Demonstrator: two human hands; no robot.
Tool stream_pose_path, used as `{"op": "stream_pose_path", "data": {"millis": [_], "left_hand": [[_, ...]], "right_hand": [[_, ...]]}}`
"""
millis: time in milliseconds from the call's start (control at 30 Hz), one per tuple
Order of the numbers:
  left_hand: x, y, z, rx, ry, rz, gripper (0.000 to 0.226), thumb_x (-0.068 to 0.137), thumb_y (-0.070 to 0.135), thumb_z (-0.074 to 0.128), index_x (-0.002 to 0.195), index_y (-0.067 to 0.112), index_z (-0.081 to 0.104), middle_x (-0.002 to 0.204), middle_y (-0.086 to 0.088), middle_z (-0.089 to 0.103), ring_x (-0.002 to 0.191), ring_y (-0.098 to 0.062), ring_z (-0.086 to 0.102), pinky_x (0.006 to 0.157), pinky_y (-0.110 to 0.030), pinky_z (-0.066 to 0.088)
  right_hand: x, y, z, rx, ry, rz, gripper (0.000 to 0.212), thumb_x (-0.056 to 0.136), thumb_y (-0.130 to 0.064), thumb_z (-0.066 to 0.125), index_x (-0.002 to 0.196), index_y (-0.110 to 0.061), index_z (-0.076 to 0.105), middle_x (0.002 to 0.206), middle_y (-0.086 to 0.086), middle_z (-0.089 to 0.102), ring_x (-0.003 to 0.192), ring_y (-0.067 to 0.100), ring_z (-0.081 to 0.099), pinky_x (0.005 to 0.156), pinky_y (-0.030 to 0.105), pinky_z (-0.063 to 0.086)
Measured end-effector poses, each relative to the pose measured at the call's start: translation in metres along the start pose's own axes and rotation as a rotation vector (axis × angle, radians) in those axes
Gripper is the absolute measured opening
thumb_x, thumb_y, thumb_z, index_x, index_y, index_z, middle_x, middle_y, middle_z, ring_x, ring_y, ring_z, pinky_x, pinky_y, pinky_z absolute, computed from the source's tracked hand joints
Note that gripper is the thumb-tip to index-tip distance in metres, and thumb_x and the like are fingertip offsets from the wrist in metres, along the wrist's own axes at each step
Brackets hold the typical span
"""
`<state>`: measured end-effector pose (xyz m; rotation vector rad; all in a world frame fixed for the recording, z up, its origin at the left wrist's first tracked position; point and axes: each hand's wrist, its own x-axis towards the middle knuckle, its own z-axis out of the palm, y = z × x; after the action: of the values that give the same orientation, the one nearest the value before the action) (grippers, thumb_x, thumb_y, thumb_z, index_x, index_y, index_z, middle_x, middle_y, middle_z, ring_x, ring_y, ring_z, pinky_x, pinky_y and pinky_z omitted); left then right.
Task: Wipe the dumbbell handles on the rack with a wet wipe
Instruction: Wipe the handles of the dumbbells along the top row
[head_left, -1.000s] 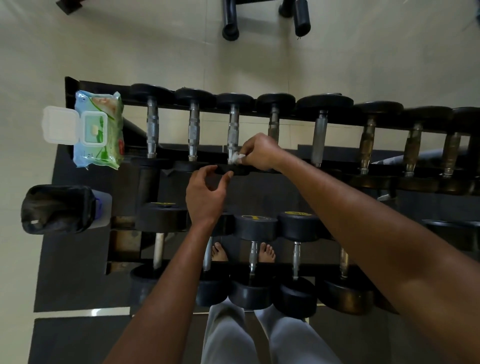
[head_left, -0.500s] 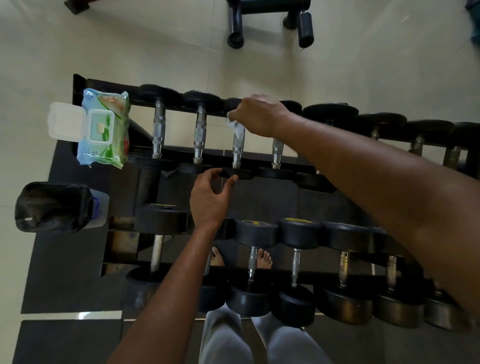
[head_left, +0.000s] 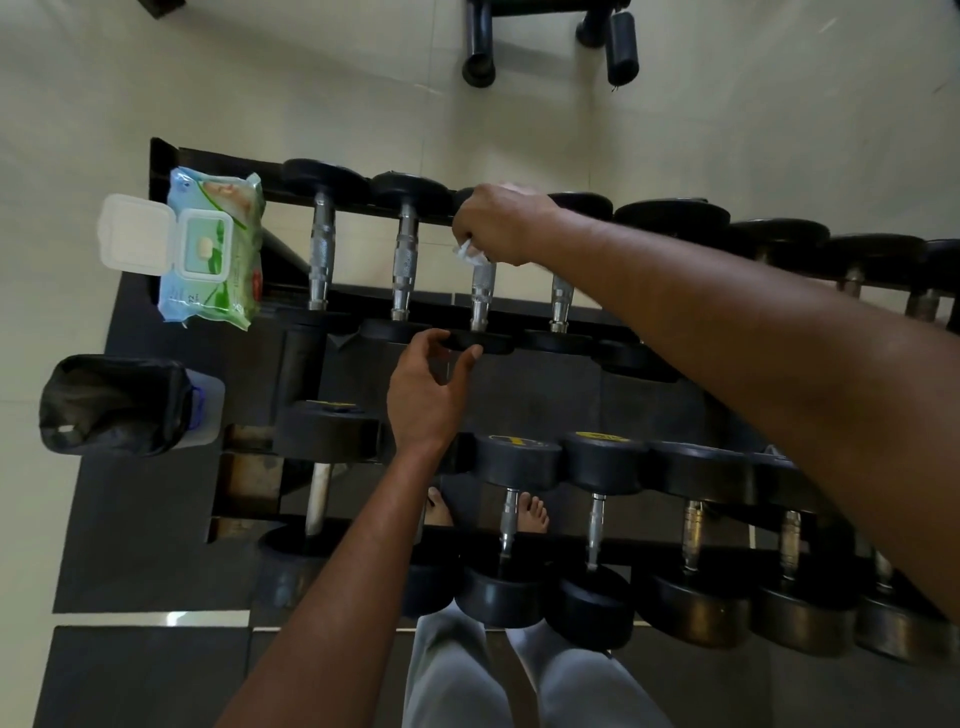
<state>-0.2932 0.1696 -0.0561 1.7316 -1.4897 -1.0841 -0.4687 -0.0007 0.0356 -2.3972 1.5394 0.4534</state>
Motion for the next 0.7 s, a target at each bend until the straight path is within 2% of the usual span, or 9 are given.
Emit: {"op": "stream_pose_path", "data": {"millis": [67,167,233,367,433,533,700], "left_hand": [[0.002,-0.002,-0.001,-0.003,0.01,-0.019,0.046,0.093,0.06,0.076,0.126,0.028,0.065,0.109,0.015,0.069,0.102,-0.001,0.065,0.081,-0.023,0.053],[0.003,-0.005,-0.002,-0.001,0.014,-0.045,0.049,0.091,0.064,0.076,0.125,0.029,0.066,0.11,0.014,0.07,0.103,-0.003,0.066,0.082,-0.026,0.055],[0.004,-0.004,-0.002,0.005,0.015,-0.057,0.053,0.088,0.068,0.076,0.125,0.031,0.065,0.112,0.014,0.07,0.103,-0.003,0.066,0.081,-0.026,0.056],[0.003,0.004,0.0,0.062,0.002,-0.05,0.056,0.086,0.07,0.077,0.124,0.032,0.064,0.114,0.019,0.066,0.104,-0.003,0.064,0.077,-0.026,0.054],[0.003,0.007,0.0,0.078,-0.002,-0.052,0.056,0.085,0.072,0.077,0.123,0.033,0.063,0.112,0.022,0.064,0.104,-0.003,0.064,0.075,-0.028,0.053],[0.002,0.007,-0.001,0.073,0.001,-0.057,0.055,0.084,0.072,0.077,0.12,0.033,0.064,0.111,0.022,0.064,0.104,-0.003,0.064,0.074,-0.028,0.052],[0.003,0.008,-0.003,0.072,-0.009,-0.052,0.055,0.084,0.073,0.077,0.118,0.031,0.064,0.108,0.021,0.064,0.101,-0.004,0.064,0.071,-0.026,0.051]], "right_hand": [[0.002,-0.003,0.001,-0.015,-0.004,0.015,0.019,0.104,-0.007,0.06,0.109,-0.016,0.075,0.095,0.003,0.065,0.074,0.019,0.061,0.063,0.032,0.05],[0.005,-0.007,0.001,-0.009,-0.061,0.021,0.017,0.101,-0.005,0.063,0.102,-0.016,0.076,0.088,0.004,0.069,0.065,0.015,0.064,0.054,0.027,0.051],[0.007,-0.011,0.001,-0.005,-0.128,-0.013,0.016,0.098,-0.006,0.069,0.105,-0.017,0.076,0.088,0.001,0.072,0.065,0.011,0.064,0.055,0.025,0.05],[0.005,-0.021,0.014,0.051,-0.245,-0.029,0.027,0.098,-0.007,0.071,0.122,-0.018,0.074,0.108,0.001,0.073,0.068,0.006,0.062,0.056,0.021,0.049],[0.002,-0.025,0.021,0.066,-0.266,-0.04,0.026,0.099,-0.011,0.069,0.123,-0.019,0.074,0.114,0.001,0.071,0.069,0.007,0.065,0.056,0.022,0.052],[-0.004,-0.027,0.028,0.102,-0.24,-0.045,0.022,0.099,-0.016,0.069,0.119,-0.019,0.077,0.116,0.002,0.069,0.079,0.014,0.071,0.067,0.03,0.063],[-0.022,-0.031,0.041,0.099,-0.146,-0.082,0.02,0.101,-0.024,0.068,0.119,-0.018,0.075,0.102,-0.002,0.068,0.083,0.014,0.066,0.069,0.027,0.057]]}}
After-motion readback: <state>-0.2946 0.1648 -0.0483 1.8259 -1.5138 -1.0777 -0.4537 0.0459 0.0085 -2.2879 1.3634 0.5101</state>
